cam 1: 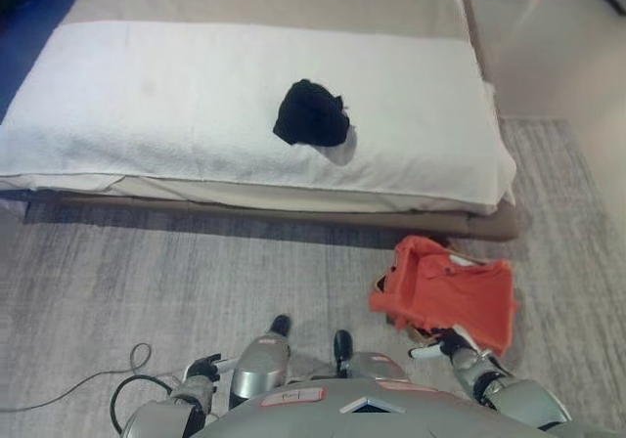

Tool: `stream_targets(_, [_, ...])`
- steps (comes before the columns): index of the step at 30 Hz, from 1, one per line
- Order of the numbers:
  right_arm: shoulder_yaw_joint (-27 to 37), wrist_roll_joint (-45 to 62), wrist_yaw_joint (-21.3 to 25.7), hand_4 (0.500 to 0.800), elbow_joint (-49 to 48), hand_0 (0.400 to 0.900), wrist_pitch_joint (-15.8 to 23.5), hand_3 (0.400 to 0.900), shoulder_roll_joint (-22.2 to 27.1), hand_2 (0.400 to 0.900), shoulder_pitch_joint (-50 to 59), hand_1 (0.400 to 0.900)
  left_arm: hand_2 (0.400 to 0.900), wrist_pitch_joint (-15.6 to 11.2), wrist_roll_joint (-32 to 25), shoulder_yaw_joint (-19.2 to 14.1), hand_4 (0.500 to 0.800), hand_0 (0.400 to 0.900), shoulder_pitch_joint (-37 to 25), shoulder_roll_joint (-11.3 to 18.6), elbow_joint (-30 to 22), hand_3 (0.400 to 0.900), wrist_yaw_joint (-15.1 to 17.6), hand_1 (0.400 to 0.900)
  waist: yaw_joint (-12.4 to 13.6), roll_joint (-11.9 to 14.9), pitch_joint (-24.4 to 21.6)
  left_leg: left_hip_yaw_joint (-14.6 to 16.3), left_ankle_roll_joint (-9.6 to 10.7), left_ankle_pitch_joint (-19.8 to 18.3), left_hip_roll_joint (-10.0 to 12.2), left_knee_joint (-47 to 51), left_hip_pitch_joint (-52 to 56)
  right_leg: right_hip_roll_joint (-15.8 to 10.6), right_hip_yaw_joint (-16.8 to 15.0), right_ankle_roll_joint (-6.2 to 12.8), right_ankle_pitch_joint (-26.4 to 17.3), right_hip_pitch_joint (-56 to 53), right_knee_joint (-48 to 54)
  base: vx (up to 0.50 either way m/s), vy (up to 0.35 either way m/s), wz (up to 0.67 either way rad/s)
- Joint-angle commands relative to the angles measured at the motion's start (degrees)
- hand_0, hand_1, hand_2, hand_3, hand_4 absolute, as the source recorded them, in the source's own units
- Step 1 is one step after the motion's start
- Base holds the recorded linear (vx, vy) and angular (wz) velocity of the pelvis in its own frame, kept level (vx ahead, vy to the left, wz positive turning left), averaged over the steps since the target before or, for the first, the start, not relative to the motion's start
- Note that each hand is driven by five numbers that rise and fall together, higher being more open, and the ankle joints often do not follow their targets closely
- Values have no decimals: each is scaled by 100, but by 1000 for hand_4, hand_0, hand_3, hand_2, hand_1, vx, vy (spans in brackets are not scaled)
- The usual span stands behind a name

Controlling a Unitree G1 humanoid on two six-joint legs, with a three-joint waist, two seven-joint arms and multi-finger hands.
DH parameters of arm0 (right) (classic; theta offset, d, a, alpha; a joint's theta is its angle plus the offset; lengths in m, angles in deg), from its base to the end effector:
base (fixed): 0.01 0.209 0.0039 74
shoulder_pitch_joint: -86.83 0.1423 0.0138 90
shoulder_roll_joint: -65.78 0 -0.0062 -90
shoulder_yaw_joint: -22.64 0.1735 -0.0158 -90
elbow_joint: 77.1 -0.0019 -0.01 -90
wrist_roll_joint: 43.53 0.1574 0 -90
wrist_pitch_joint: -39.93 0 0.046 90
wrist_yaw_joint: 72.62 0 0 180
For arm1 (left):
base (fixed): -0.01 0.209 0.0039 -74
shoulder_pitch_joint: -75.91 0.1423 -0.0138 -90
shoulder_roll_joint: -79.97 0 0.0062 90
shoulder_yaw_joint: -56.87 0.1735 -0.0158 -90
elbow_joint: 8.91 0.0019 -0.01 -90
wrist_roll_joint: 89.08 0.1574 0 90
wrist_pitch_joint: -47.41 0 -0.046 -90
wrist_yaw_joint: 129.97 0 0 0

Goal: Put the clothes on the bed into the basket.

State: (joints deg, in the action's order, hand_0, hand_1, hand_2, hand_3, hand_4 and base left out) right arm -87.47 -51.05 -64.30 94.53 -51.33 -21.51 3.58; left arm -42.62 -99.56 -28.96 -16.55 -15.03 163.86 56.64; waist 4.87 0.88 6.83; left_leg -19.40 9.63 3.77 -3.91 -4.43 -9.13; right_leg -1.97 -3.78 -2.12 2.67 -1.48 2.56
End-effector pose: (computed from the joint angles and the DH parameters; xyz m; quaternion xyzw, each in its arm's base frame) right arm 0.0827 -0.2559 -0.1163 -0.3389 0.5931 0.0080 0.7303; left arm 0.0522 0.2177 -0.1319 0.0662 0.6354 0.1362 0.7571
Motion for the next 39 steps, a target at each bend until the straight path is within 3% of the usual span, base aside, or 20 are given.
stream_targets(1, [-105,7,104,800,-150,900,5,900,-90,900,136,900,900,-19,-127,-158,800,900,58,274,197,900,158,900,358,389,276,937,-653,593,3,462,-1685,512,-60,372,421,-718,-119,410,-14,-61])
stream_targets(5, [-106,17,73,800,-114,900,-27,900,-191,900,70,900,900,-8,-176,-283,800,900,303,217,167,900,171,900,673,333,177,1449,-422,991,517,885,-1916,467,-506,405,819,-1391,-100,472,71,-67])
stream_targets(8, [-134,-35,16,800,-85,900,-64,900,-252,900,7,900,900,8,-188,-337,800,900,398,213,140,900,152,900,895,339,68,1590,-227,1363,952,870,-2082,257,-732,433,1150,-1840,-157,488,151,-53])
stream_targets(9, [-134,-35,16,800,-85,900,-64,900,-252,900,7,900,900,8,-188,-337,800,900,398,213,139,900,152,900,896,341,70,1592,-227,1362,951,871,-2079,254,-732,433,1151,-1842,-157,401,139,-27])
stream_targets(11, [-52,47,-17,800,-99,900,-65,900,-323,900,-64,900,900,37,-176,-382,800,900,501,250,131,900,153,900,1019,355,-26,1769,-95,1747,1263,761,-2225,-1,-813,515,1412,-2303,-281,683,259,-28])
stream_targets(13, [3,93,-46,800,-126,900,-69,900,-335,900,-68,900,900,63,-103,-380,800,900,533,274,169,900,164,900,1056,418,-69,1882,-78,1852,1290,679,-2244,-178,-815,600,1490,-2527,-332,743,320,-16])
stream_targets(15, [124,168,-38,800,-198,900,-38,900,-347,900,-62,900,900,125,41,-357,800,900,518,350,238,900,179,900,1038,506,-284,1997,-222,1967,1129,602,-2052,-544,-593,839,994,-2519,-651,815,404,5])
stream_targets(16, [124,168,-38,800,-199,900,-38,900,-349,900,-64,900,900,125,41,-358,800,900,518,353,238,900,179,900,1022,534,-288,2003,-225,1966,1097,606,-2055,-569,-568,842,997,-2529,-636,443,231,17])
stream_targets(18, [233,219,-40,800,-203,900,-27,900,-346,900,-74,900,900,112,101,-287,800,900,441,389,227,900,175,900,1040,669,-457,2099,-346,1807,806,413,-1858,-838,-408,1165,-678,-2202,-1155,632,284,17])
stream_targets(19, [152,133,-74,800,-265,900,-20,900,-338,900,0,900,900,82,83,-239,800,900,391,466,136,900,134,900,1038,618,-535,2203,-557,1528,582,485,-1568,-813,-358,1172,-1768,-1762,-1811,655,292,22])
stream_targets(20, [153,133,-74,800,-265,900,-20,900,-335,900,-1,900,900,82,83,-237,800,900,390,464,136,900,134,900,1055,600,-549,2206,-556,1522,609,472,-1586,-795,-380,1171,-1783,-1741,-1806,599,291,35])
stream_targets(21, [96,96,-113,800,-290,900,-27,900,-323,900,49,900,900,80,73,-218,800,900,360,486,94,900,104,900,1024,517,-549,2165,-659,1386,515,557,-1361,-688,-279,1082,-1773,-1450,-2095,589,294,49])
stream_targets(22, [89,113,-135,800,-289,900,-37,900,-310,900,59,900,900,83,156,-104,800,900,279,530,54,900,42,900,901,450,-547,2078,-886,1110,244,718,-948,-628,113,1065,-1935,-1221,-2435,590,293,51])
stream_targets(23, [89,113,-135,800,-289,900,-37,900,-307,900,60,900,900,83,156,-103,800,900,278,528,54,900,42,900,907,436,-552,2077,-885,1112,260,716,-954,-613,106,1064,-1948,-1215,-2427,818,357,81])
stream_targets(24, [126,156,-119,800,-269,900,-36,900,-284,900,62,900,900,79,241,4,800,900,170,578,-5,900,7,900,647,285,-427,1888,-1014,856,67,900,-428,-279,358,931,-1319,-589,-2669,582,232,67])
stream_targets(26, [175,179,-72,800,-281,900,-27,900,-269,900,5,900,900,68,265,55,800,900,97,609,-39,900,2,900,326,12,-224,1642,-998,646,112,943,96,-194,1032,759,-327,168,-2520,644,210,77])
stream_targets(28, [233,215,8,800,-236,900,-42,900,-257,900,-53,900,900,66,299,79,800,900,42,585,-36,900,5,900,125,-133,-106,1466,-942,454,171,943,471,-300,1479,692,-64,503,-1977,464,9,55])
stream_targets(30, [312,230,131,800,-188,900,-73,900,-250,900,-95,900,900,49,354,113,800,900,50,520,-20,900,18,900,-65,-98,-19,1287,-901,215,84,943,806,-405,1497,803,-399,683,-1026,465,-102,62])
stream_targets(34, [321,176,139,800,-266,900,-106,900,-213,900,3,900,900,12,379,9,800,900,134,452,55,900,56,900,-246,-110,137,1069,-924,-114,75,943,1327,-661,1009,1108,-1178,1311,-252,370,-111,50])
stream_targets(39, [-136,-295,236,800,-560,900,-134,900,-57,900,557,900,900,-13,496,141,800,900,135,408,64,900,223,900,-18,94,40,794,-813,-251,28,943,1263,-804,1404,1039,-1179,931,-388,131,-157,60])
